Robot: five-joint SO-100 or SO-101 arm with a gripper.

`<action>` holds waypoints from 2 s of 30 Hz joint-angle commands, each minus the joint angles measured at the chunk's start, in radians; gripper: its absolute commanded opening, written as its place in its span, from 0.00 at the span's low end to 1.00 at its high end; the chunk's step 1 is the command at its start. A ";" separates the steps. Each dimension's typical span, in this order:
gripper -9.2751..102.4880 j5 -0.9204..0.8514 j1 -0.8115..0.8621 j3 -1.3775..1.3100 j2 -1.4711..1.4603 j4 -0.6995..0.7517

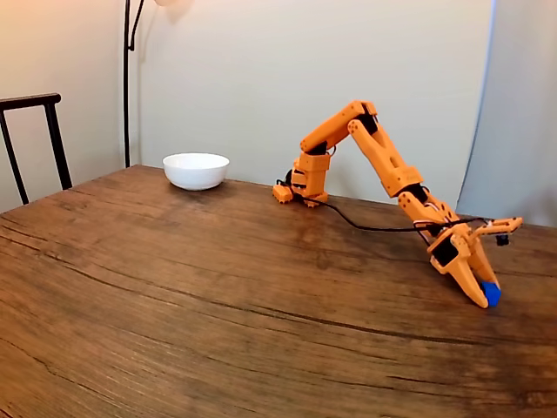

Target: Grasp the cube and drop it in the bowl

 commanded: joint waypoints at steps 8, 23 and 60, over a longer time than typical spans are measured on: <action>0.23 0.000 0.020 -0.018 0.014 -0.011; 0.21 0.032 0.037 -0.020 0.031 -0.005; 0.21 0.265 0.202 -0.018 0.687 0.948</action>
